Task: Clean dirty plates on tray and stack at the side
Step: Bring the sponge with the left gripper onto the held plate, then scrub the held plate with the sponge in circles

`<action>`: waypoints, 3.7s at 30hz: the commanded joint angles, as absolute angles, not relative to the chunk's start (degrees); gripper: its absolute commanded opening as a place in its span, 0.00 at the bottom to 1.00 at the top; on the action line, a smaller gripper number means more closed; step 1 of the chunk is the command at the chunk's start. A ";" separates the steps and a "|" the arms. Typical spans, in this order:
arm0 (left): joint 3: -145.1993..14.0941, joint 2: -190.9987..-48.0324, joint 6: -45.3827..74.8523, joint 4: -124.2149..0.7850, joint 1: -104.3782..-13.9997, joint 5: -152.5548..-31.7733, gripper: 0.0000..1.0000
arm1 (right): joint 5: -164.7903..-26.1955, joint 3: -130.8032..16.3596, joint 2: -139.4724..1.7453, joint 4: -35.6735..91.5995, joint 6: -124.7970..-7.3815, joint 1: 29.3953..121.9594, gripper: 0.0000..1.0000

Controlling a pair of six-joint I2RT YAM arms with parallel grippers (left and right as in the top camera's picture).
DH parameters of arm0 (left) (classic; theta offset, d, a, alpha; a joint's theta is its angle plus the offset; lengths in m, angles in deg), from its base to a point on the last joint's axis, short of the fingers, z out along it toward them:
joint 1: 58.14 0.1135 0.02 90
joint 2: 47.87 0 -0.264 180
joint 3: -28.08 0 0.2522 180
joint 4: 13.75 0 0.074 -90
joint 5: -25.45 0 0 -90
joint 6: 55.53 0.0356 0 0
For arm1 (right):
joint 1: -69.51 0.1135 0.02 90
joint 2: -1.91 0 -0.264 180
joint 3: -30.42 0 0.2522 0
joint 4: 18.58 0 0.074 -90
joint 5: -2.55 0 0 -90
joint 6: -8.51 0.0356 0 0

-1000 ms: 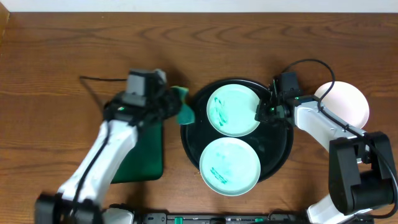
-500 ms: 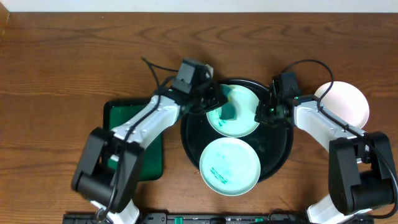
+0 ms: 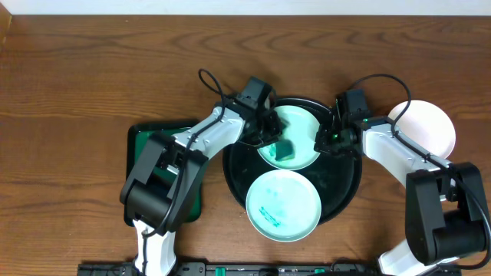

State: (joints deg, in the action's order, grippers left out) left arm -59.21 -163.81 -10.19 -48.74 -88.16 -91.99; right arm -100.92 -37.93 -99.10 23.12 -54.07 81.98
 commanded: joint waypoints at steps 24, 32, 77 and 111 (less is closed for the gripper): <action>-66.71 -165.01 -0.88 -57.27 -92.82 -92.67 0.07 | -101.38 -37.76 -99.74 24.61 -55.40 82.75 0.01; -66.71 -171.26 -8.07 -53.31 -93.30 -96.95 0.07 | -101.19 -37.76 -99.71 26.51 -55.40 82.75 0.01; -67.10 -173.25 13.02 -67.23 -85.21 -91.31 0.07 | -100.95 -37.76 -99.71 27.76 -55.42 82.75 0.01; -67.15 -173.25 2.02 -53.16 -83.44 -94.59 0.07 | -100.99 -37.76 -99.71 29.04 -55.42 82.97 0.01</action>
